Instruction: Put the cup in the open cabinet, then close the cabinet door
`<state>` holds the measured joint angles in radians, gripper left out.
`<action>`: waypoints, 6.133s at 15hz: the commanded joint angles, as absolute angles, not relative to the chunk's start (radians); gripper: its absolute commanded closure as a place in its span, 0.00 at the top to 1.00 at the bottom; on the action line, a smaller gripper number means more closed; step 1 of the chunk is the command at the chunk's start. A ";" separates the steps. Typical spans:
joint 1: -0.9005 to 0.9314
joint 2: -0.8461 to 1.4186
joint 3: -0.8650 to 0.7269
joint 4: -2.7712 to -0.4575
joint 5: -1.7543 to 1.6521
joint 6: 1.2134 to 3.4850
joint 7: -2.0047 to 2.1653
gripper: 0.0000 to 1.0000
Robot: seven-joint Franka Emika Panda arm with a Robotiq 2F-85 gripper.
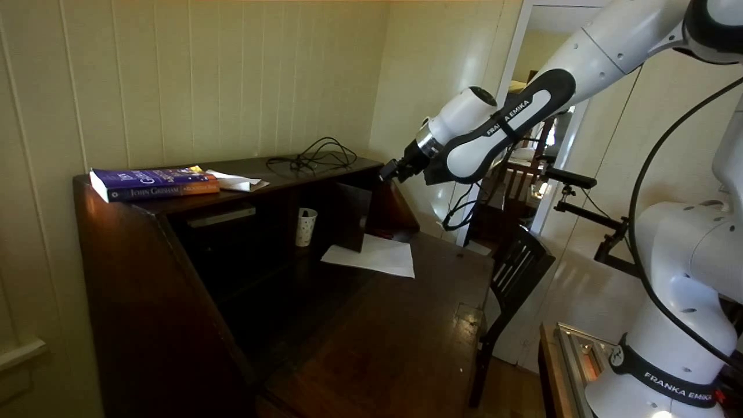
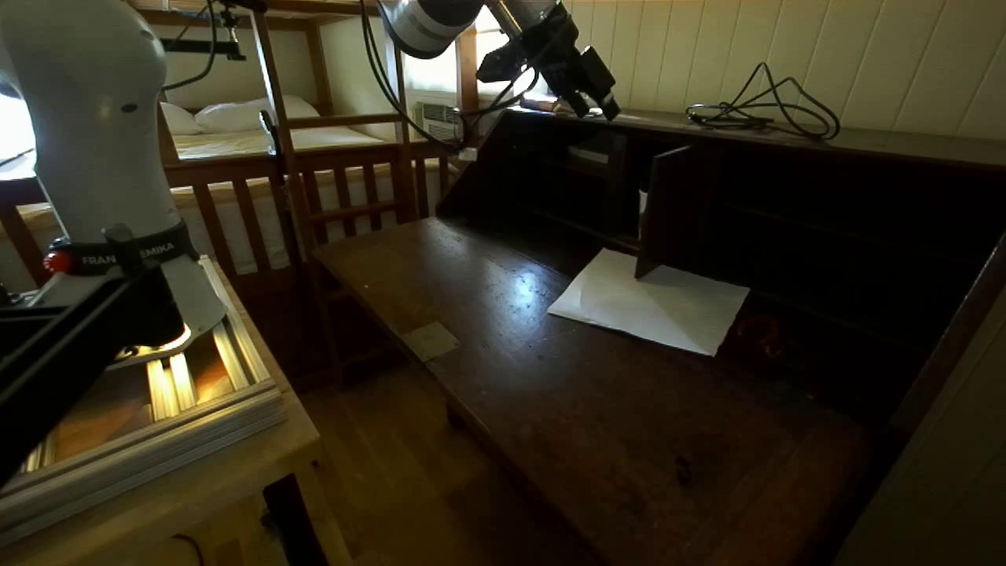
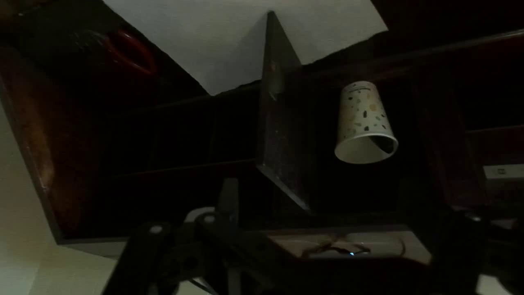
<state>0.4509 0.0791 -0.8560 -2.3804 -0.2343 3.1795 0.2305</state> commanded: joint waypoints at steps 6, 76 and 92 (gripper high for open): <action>0.303 -0.052 -0.662 -2.371 0.214 2.933 -0.149 1.00; -0.447 0.577 0.163 -1.539 0.605 2.411 -0.591 1.00; -0.478 0.668 0.236 -1.435 0.684 2.431 -0.855 1.00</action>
<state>-0.4551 0.7437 0.2027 -1.3436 0.6280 2.4197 -0.7656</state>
